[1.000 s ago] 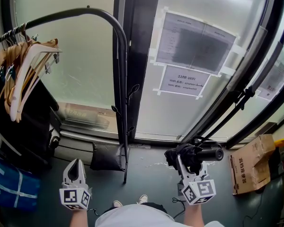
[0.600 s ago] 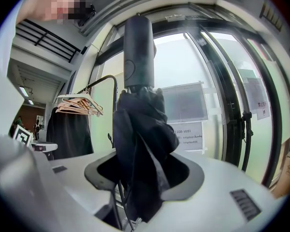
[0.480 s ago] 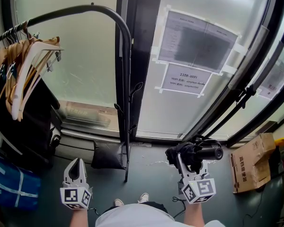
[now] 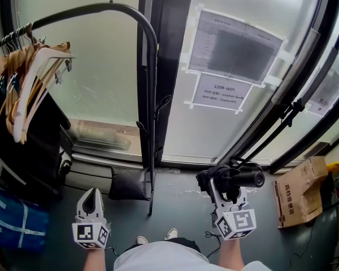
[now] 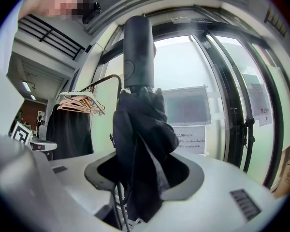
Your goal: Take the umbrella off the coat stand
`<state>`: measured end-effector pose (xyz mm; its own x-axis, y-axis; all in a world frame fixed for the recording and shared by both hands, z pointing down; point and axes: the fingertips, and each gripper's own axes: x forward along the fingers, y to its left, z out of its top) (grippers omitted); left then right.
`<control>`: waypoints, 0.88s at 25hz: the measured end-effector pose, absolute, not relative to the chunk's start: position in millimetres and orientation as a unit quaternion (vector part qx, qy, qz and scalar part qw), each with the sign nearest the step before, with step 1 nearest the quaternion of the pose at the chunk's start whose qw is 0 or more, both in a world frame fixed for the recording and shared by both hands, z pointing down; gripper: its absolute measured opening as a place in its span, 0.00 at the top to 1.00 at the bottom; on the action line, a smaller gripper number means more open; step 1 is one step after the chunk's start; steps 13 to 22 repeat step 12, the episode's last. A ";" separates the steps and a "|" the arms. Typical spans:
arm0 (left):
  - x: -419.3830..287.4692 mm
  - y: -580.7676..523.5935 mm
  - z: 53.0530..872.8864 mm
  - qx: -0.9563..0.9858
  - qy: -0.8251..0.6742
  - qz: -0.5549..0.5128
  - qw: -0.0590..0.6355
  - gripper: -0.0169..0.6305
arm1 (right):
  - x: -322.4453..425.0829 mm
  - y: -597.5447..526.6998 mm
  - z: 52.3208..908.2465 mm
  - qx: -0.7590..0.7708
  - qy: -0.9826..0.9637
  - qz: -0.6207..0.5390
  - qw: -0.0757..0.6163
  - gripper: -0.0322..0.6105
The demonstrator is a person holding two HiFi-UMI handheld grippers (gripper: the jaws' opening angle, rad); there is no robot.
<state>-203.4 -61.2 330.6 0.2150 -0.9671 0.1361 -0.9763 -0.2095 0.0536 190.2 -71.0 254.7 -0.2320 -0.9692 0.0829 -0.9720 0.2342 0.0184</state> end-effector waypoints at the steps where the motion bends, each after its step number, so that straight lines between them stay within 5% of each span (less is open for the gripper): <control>1: -202.8 -61.0 330.6 0.777 -0.625 0.036 0.063 0.94 | 188.8 -71.7 253.3 0.617 -0.786 0.015 0.038 0.58; 22: -212.9 -54.2 332.1 0.770 -0.634 0.030 0.065 0.94 | 175.9 -75.5 249.5 0.603 -0.797 0.009 0.036 0.58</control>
